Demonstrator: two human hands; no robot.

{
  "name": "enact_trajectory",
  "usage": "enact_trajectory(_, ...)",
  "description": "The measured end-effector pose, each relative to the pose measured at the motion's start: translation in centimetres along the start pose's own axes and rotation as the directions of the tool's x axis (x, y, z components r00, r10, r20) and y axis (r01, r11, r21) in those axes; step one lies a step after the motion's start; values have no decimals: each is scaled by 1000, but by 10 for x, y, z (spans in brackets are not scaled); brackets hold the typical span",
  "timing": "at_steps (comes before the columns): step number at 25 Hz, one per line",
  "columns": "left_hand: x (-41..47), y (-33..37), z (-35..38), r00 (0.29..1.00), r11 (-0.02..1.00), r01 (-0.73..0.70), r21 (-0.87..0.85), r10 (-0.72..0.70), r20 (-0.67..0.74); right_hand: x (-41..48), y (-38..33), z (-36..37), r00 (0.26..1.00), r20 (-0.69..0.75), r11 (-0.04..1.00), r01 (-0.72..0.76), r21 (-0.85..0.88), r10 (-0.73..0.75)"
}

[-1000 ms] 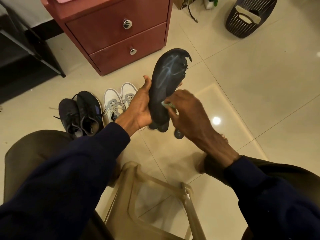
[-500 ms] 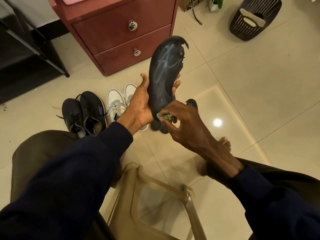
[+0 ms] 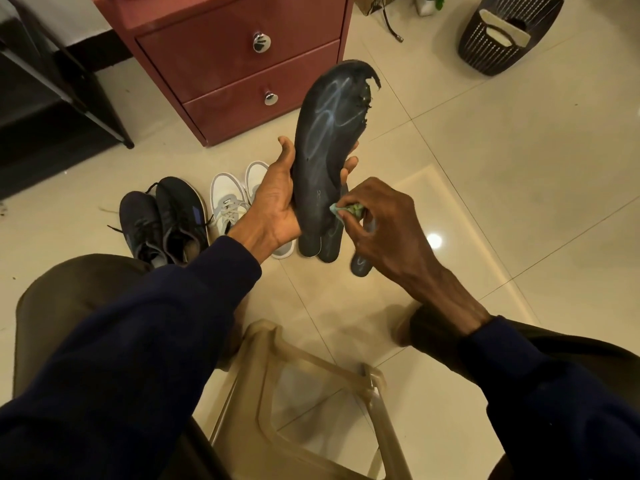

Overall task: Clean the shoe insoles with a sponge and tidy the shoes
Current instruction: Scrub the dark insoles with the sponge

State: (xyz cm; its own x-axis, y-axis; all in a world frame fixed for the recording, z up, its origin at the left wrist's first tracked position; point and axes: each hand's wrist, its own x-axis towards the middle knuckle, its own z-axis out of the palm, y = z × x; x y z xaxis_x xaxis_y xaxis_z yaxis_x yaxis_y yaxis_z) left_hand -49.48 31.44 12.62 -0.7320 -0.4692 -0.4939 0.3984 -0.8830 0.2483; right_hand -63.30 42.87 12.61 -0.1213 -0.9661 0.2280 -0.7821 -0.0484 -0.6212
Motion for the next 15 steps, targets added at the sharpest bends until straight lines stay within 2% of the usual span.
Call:
enact_trajectory(2,-1,-4,1,999,997,10,70,-7,-44,-1,-1,-1,1000,-21,1000,-3,-19,2)
enact_trajectory(6,3,-10,0,995,988,53,142,-41,-86,-4,-15,7,983,122,990,143,-12,-141)
enact_trajectory(10,4,-18,3,990,982,56,183,-31,-138,10,0,-5,999,-30,995,19,-97,-22)
enact_trajectory(13,4,-18,-1,988,974,99,204,-72,-136,5,-17,2,992,123,999,24,36,-28)
enact_trajectory(15,3,-17,-4,989,977,114,179,-95,-111,8,-18,1,986,166,994,-8,111,-10)
